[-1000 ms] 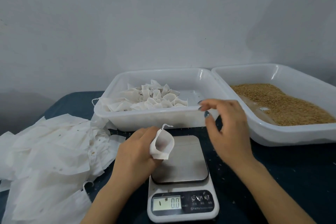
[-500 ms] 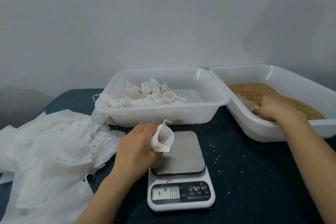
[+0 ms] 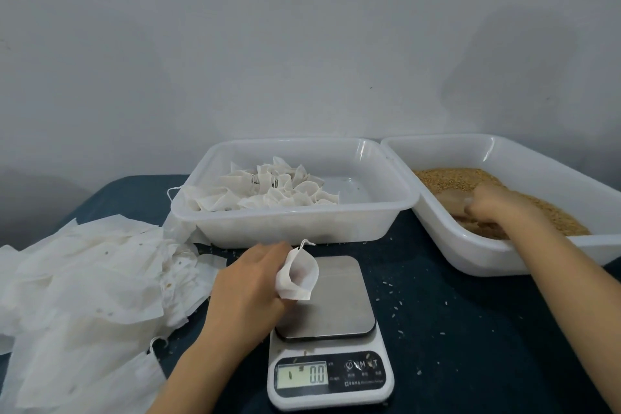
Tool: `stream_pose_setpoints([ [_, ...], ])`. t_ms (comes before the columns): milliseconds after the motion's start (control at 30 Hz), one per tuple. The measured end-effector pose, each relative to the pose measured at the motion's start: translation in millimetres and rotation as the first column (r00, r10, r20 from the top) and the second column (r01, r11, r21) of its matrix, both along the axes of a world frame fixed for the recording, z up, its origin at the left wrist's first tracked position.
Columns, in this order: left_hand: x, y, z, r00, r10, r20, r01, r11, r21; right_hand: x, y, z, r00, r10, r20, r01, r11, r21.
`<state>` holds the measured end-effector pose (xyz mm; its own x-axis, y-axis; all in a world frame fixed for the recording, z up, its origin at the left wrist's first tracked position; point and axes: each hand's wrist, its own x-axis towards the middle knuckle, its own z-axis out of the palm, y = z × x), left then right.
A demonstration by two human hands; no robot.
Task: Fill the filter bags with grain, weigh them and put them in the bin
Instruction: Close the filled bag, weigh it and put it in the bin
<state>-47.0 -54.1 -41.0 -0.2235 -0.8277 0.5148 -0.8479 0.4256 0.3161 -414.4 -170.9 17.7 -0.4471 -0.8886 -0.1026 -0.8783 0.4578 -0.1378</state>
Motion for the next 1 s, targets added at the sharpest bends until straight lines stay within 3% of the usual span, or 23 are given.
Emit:
stream_pose_setpoints([
  [167, -0.9, 0.5, -0.4, 1.000, 0.001, 0.009, 0.000, 1.000, -0.009, 1.3, -7.3, 1.0, 0.967, 0.043, -0.249, -0.030, 0.998, 0.057],
  [267, -1.7, 1.1, 0.8, 1.000, 0.000, 0.017, 0.000, 1.000, -0.021, 4.9, -17.2, -2.9, 0.957, 0.099, -0.273, -0.072, 0.992, 0.107],
  [367, -1.1, 1.6, 1.4, 1.000, 0.001, 0.024, -0.001, 1.000, -0.023, 11.5, -27.3, -5.8, 0.971, 0.200, -0.130, -0.185, 0.975, 0.123],
  [433, -0.8, 1.7, 2.0, 1.000, 0.004, 0.025, -0.004, 1.000, -0.018, 13.8, -30.3, -9.2, 0.962, 0.255, 0.093, -0.262, 0.962, 0.075],
  [500, -1.2, 1.8, 2.8, 1.000, 0.001, 0.028, -0.001, 1.000, -0.014, 12.4, -33.3, -11.6, 0.932, 0.233, 0.279, -0.239, 0.971, -0.013],
  [600, -2.3, 1.2, 2.5, 1.000, -0.001, 0.013, 0.001, 1.000, 0.002, 5.0, -35.0, -10.7, 0.903, 0.131, 0.408, -0.099, 0.990, -0.100],
  [767, -0.6, -0.7, -0.6, 1.000, -0.013, -0.017, 0.014, 0.999, 0.049, -13.6, -29.1, -11.9, 0.845, 0.027, 0.534, 0.119, 0.964, -0.236],
  [1000, -0.6, -3.0, -3.7, 0.972, -0.030, -0.231, 0.070, 0.983, 0.167, -17.2, -5.5, -4.4, 0.897, 0.137, 0.421, 0.059, 0.905, -0.420],
])
